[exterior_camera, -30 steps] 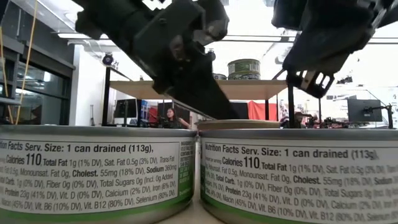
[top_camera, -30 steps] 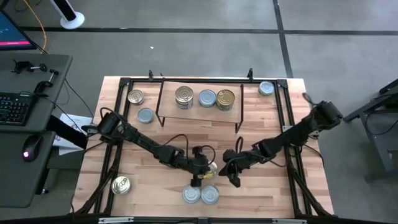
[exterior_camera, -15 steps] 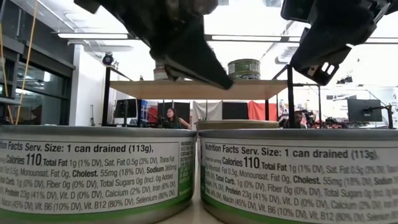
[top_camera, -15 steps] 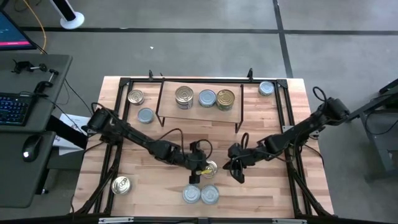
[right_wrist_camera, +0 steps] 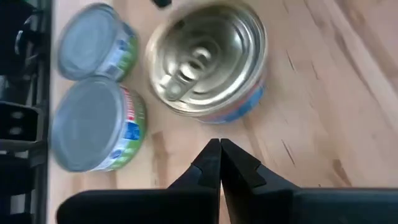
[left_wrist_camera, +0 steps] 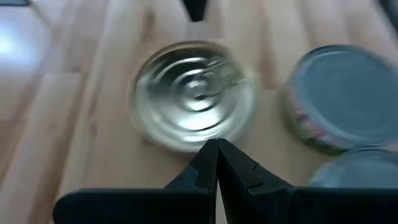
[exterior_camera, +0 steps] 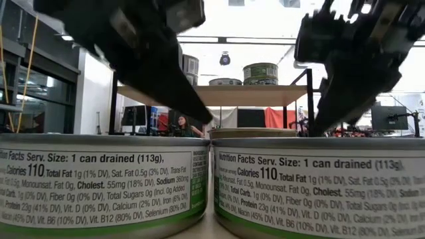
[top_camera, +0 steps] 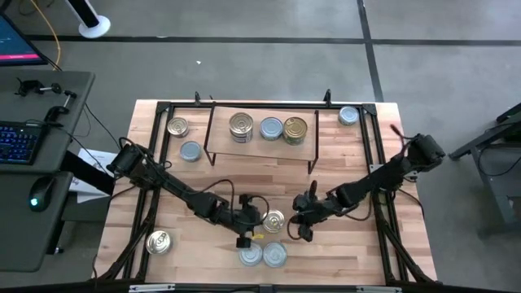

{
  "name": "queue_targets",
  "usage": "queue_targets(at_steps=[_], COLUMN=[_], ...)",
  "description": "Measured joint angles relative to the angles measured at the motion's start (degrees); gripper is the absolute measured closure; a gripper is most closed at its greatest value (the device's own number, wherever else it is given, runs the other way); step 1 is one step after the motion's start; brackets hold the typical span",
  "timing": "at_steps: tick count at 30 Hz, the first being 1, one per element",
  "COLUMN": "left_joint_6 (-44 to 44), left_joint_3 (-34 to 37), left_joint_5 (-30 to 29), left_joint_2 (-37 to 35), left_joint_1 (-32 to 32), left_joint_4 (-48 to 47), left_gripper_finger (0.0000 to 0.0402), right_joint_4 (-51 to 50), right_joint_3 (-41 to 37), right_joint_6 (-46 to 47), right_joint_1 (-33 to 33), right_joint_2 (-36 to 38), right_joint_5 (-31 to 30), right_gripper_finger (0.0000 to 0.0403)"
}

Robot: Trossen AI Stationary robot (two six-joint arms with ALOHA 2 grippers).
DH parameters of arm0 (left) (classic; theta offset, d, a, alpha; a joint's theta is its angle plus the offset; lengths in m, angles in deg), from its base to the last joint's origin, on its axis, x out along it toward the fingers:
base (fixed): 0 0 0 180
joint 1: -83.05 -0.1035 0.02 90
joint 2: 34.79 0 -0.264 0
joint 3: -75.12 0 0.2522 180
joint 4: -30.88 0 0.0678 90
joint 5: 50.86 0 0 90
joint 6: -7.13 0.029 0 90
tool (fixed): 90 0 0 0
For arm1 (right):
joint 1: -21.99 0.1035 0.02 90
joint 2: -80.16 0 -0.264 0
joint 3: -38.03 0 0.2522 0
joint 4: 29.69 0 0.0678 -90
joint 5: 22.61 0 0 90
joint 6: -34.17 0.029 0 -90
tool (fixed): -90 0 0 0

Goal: Stack canned seafood by type on shelf
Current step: Stack the blue-pink tuna can on top of the blue-pink tuna can on the shelf

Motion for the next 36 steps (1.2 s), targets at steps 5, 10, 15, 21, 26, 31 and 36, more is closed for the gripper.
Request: queue_targets(at_steps=[5,10,15,21,26,31,36], left_joint_6=[-0.1,0.7,2.5,2.8,4.0,4.0,4.1], left_joint_3=[0.9,1.0,1.5,2.0,1.9,1.8,2.2], left_joint_5=[-2.3,-2.3,-1.7,-0.2,0.6,1.8,2.7], left_joint_2=[0.0,0.0,0.9,1.9,1.9,1.7,2.2], left_joint_1=[-0.2,-0.1,-1.0,-2.1,-2.0,-1.4,-0.5], left_joint_4=[2.8,2.8,6.1,6.7,5.5,1.8,-2.8], left_gripper_finger=[0.0402,0.0402,0.0401,0.0402,0.0402,0.0402,0.0402], right_joint_4=[5.1,6.6,6.7,7.3,8.9,9.8,9.8], right_joint_3=[0.0,0.0,0.0,0.0,0.0,0.0,0.0], right_joint_6=[1.7,2.0,2.0,1.7,1.4,0.1,0.0], right_joint_1=[0.3,0.5,0.4,0.4,0.4,0.6,0.6], right_joint_2=[-4.3,-5.5,-5.5,-5.4,-5.2,-3.0,-1.5], right_joint_5=[0.5,0.6,0.6,0.4,-0.2,-1.4,-2.2], right_gripper_finger=[0.0403,0.0403,0.0403,0.0403,0.0403,0.0403,0.0403])
